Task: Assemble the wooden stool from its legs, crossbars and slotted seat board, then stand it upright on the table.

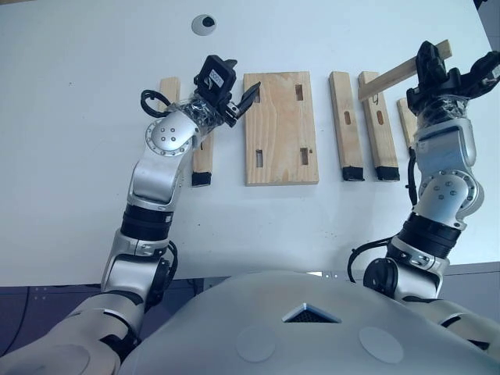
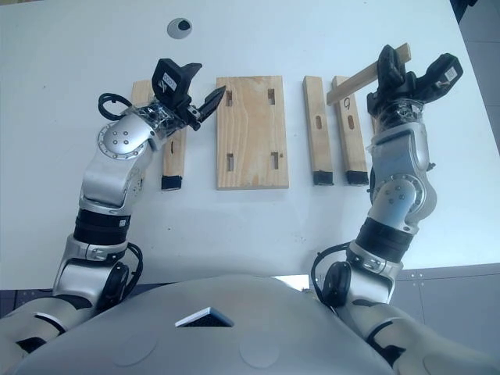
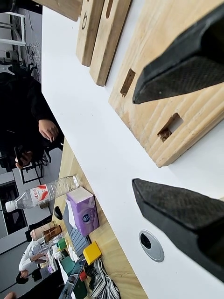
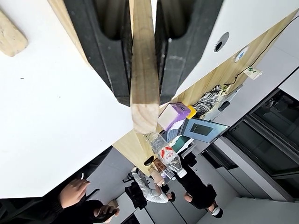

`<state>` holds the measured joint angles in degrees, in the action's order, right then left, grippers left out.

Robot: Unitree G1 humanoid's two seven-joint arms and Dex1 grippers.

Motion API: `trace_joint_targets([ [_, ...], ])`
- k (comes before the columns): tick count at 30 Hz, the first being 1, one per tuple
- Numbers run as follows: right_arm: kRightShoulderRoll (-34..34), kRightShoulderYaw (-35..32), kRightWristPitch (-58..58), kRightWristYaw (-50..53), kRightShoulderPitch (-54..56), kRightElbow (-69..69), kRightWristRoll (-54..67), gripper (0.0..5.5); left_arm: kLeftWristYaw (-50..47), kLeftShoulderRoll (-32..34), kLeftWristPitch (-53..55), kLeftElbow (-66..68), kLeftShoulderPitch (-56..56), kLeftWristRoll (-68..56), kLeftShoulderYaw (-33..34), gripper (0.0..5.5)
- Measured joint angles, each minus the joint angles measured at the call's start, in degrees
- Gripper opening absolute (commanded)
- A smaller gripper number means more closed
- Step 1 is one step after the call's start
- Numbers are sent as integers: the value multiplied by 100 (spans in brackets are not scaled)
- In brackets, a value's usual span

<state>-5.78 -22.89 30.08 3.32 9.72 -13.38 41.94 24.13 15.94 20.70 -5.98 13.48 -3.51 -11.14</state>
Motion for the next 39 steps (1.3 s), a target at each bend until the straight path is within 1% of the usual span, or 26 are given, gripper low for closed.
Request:
trace_joint_targets([
  [5,-137,98,73,-52,1,-35,17,40,-8,-12,-95,39,0,28,5,293],
  [11,76,301,31,-62,-293,-8,-83,40,-17,-13,-105,86,1,74,26,293],
  [19,67,414,-109,-64,-488,-2,-437,40,-32,-13,-117,101,2,130,26,293],
  [28,65,520,-116,-142,-478,-3,-544,40,-104,-53,-152,123,1,202,25,293],
  [32,27,767,-260,-219,-475,-4,-941,40,-112,-55,-213,140,1,235,25,293],
  [35,-189,1125,-355,-359,-497,-24,-1391,40,-128,-58,-216,139,-5,241,23,293],
  [39,-222,1508,-559,-454,-595,-73,-1965,40,-173,-73,-216,138,-56,249,15,293],
])
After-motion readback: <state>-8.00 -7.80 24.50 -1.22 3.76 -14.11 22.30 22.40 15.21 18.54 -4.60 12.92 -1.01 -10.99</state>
